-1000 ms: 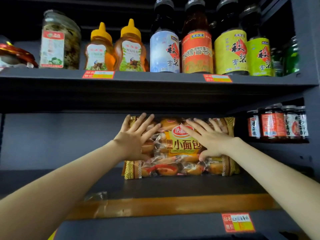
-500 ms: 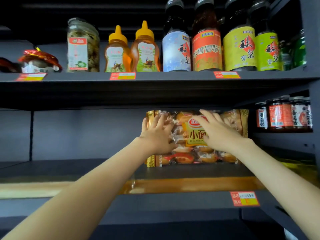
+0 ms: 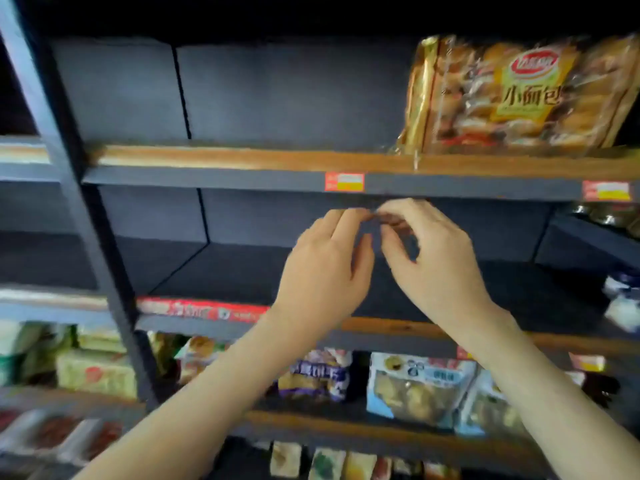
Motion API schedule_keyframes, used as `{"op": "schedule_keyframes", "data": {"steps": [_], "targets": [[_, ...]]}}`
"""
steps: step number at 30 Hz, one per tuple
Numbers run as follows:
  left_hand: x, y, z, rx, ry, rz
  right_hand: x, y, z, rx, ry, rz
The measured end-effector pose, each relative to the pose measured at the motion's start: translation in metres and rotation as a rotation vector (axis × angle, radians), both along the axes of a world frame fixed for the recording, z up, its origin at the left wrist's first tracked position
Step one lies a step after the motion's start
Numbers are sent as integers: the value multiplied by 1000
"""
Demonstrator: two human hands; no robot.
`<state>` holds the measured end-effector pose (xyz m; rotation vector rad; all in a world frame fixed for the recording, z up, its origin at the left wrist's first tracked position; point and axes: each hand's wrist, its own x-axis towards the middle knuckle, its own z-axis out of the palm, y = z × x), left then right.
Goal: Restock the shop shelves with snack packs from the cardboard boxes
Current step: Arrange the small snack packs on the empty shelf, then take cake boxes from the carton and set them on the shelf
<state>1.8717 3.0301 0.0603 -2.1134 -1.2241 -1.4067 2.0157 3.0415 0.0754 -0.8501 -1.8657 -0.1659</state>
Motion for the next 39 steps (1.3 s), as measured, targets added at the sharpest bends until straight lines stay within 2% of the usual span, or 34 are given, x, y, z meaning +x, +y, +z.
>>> {"op": "schedule_keyframes", "data": {"steps": [4,8,12,19,26,32,39], "targets": [[-51,-52,-102,-321,-60,47,-51,-41,-101,-317,-99,52],[-99,-106,-186,-716,-96,210,-87,-68,-173,-603,-335,92],[-141,-160,-243,-925,-123,395,-131,-87,-215,-777,-483,206],[-187,-270,-306,-1140,-240,775,-219,-138,-283,-866,-698,486],[-262,-364,-334,-1192,-328,1060,-308,-208,-318,-829,-868,644],[-352,-425,-356,-1224,-429,1168,-420,-235,-336,-777,-949,702],[-496,-516,-358,-1260,-495,1242,-573,-289,-357,-826,-997,726]]}}
